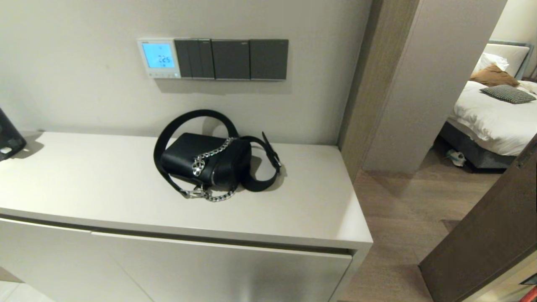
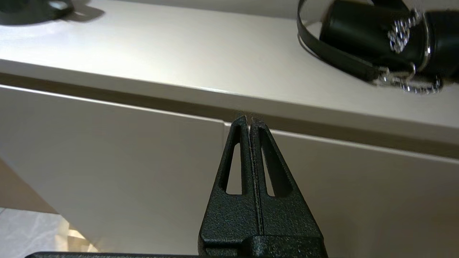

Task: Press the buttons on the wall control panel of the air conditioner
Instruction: Turn off the central air conditioner

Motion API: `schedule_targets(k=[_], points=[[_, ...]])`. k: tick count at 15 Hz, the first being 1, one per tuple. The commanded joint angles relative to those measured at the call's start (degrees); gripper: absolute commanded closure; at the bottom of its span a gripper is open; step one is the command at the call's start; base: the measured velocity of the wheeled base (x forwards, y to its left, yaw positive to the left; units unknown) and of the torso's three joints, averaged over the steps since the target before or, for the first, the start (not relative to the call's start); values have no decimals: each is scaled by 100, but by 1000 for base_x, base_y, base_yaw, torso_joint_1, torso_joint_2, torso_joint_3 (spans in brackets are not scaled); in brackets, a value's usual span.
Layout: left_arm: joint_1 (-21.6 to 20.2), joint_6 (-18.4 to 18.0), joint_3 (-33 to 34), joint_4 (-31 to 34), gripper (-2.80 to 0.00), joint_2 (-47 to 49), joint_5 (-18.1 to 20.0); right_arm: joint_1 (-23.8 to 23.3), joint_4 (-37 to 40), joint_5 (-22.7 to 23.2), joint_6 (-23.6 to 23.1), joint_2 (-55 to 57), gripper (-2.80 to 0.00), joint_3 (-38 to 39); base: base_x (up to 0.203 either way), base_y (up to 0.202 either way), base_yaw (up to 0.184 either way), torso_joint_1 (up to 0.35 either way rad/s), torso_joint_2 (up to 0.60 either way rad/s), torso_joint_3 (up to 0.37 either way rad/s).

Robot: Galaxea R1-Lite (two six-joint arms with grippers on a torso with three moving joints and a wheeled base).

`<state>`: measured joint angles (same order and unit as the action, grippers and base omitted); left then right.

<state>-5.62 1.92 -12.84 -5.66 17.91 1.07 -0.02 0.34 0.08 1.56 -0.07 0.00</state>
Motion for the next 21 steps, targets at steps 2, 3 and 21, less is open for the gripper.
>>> schedule_targets(k=[2, 3, 21], points=[[105, 18, 532, -172, 0, 54, 394, -6, 1, 1, 2, 7, 0, 9, 0, 0, 0, 0, 0, 0], [213, 21, 587, -151, 0, 42, 516, -1, 1, 9, 2, 7, 0, 9, 0, 0, 0, 0, 0, 0], [544, -381, 1126, 434, 0, -1782, 561, 2, 1, 6, 2, 7, 0, 9, 0, 0, 0, 0, 0, 0]])
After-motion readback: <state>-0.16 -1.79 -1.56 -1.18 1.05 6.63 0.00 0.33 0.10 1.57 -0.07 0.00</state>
